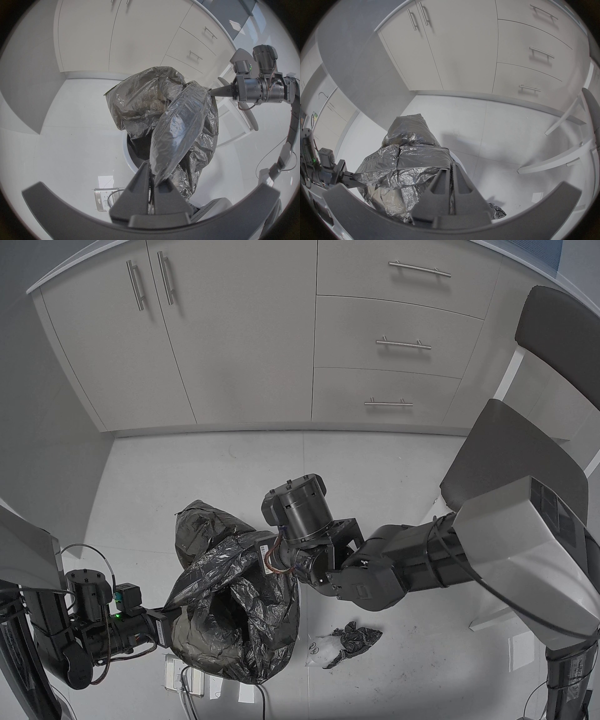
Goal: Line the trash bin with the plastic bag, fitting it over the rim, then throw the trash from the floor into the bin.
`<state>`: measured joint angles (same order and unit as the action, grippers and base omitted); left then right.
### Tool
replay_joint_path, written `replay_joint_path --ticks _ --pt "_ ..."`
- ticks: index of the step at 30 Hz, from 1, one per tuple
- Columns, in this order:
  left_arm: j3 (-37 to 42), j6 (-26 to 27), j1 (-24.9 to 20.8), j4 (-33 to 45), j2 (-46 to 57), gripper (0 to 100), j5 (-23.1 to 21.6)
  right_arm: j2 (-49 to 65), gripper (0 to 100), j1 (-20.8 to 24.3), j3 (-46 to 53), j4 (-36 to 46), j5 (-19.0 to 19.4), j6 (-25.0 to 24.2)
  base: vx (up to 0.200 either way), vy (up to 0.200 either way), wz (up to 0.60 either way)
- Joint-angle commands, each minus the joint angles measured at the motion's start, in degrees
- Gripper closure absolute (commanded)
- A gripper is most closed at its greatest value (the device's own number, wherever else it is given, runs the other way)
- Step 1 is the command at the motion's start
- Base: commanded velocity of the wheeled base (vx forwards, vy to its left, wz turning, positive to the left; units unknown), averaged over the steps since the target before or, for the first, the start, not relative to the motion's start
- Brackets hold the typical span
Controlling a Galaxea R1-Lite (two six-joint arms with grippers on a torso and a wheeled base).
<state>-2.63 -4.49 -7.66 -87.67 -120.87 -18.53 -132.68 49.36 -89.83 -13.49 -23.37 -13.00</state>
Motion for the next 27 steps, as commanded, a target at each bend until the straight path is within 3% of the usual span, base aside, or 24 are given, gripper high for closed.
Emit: replay_joint_path --ticks 1,2,3,10,19,24,27 --pt "0.0 -0.1 -0.7 0.0 0.0 100 0.2 0.4 100 -0.4 0.3 0.0 0.0 0.0 0.000 0.000 0.00" --pt "0.1 -0.1 -0.7 0.0 0.0 100 0.2 0.4 100 -0.5 0.3 0.0 0.0 -0.1 0.000 0.000 0.00" --pt "0.1 -0.2 -0.9 0.0 0.0 0 0.3 0.4 100 -0.7 0.3 0.0 0.1 -0.1 0.000 0.000 0.00" --pt "1.3 -4.0 -1.6 0.0 2.1 0 0.2 0.2 100 -0.8 0.3 -0.1 0.0 -0.2 0.000 0.000 0.00" --pt "2.6 -4.0 0.4 0.0 6.4 0 0.3 0.2 100 -0.6 0.3 -0.3 0.0 -0.2 0.000 0.000 0.00" --pt "-0.2 -4.1 5.3 0.0 11.0 0 0.5 0.4 100 0.1 0.5 -0.3 0.0 -0.2 0.000 0.000 0.00" --pt "-7.2 -4.4 11.6 0.5 10.0 0 0.5 0.4 100 0.3 0.7 -0.8 0.0 -0.2 0.000 0.000 0.00"
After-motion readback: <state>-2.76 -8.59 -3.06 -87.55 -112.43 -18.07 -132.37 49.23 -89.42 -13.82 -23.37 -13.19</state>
